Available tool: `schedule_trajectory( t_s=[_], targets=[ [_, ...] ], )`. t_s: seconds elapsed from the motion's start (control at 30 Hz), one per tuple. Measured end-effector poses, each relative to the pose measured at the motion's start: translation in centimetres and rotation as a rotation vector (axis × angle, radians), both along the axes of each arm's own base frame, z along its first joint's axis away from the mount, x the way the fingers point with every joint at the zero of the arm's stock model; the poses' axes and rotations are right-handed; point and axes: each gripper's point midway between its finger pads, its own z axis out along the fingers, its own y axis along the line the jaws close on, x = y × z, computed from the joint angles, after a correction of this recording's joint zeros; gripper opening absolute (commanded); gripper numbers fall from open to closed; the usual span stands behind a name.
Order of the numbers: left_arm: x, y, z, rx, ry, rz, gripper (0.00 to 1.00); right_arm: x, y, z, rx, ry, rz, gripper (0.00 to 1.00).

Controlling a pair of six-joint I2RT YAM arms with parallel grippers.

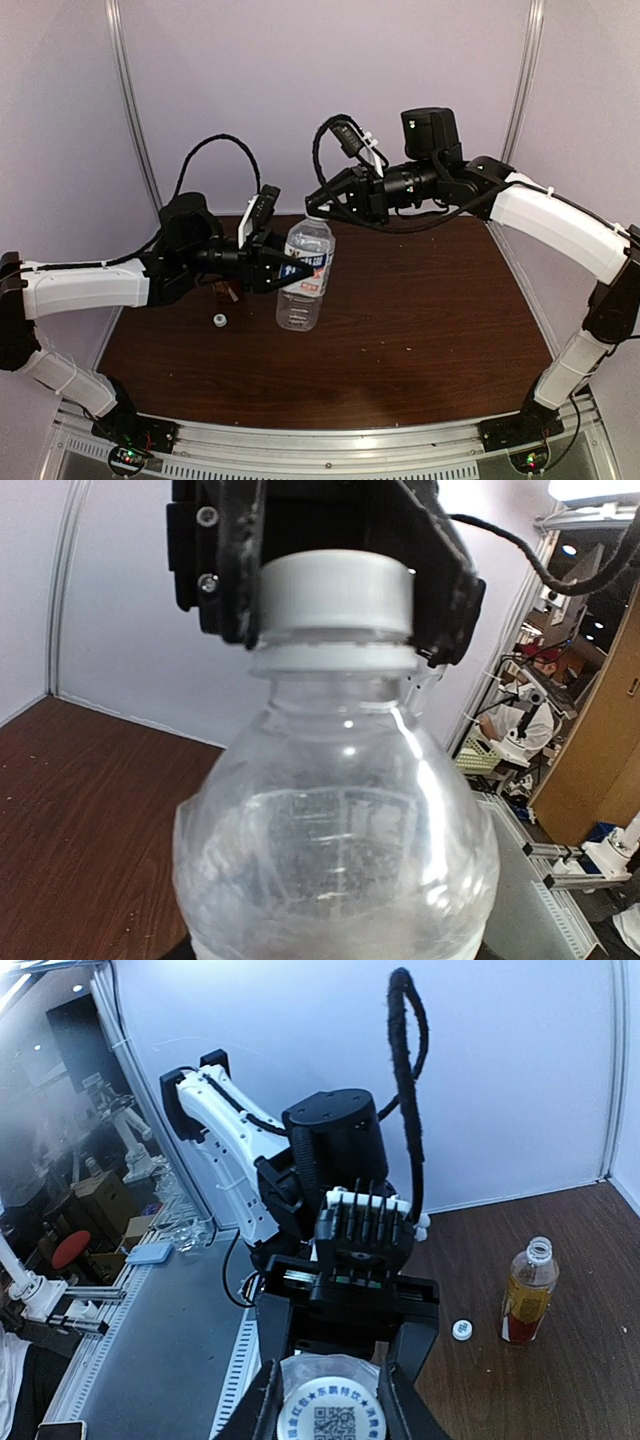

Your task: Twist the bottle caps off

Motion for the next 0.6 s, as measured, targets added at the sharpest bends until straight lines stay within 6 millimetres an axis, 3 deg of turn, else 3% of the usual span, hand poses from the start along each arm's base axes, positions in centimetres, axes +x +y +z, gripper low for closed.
schedule_trajectory(
  t_s=[0.27,0.4,0.47,0.6],
  targets=[
    [-1.6,0.2,0.0,-0.02,0.016,-0.081,0.34,-1.7,-0.1,-0.1,0.016,-0.045,0.122,0.24],
    [-1.5,0.2,-0.2,-0.017,0.024,-0.076,0.34,-1.3,-0.1,-0.2,0.005,-0.035,0.094,0.5],
    [-1.3,0.1,-0.1,-0.019,0.018,-0.061,0.34,-0.7,-0.1,-0.3,-0.008,-0.026,0.053,0.68],
    [-0.4,-0.1,-0.1,-0.01,-0.001,-0.012,0.34,0.3,0.0,-0.2,-0.025,0.026,-0.029,0.77]
  ],
)
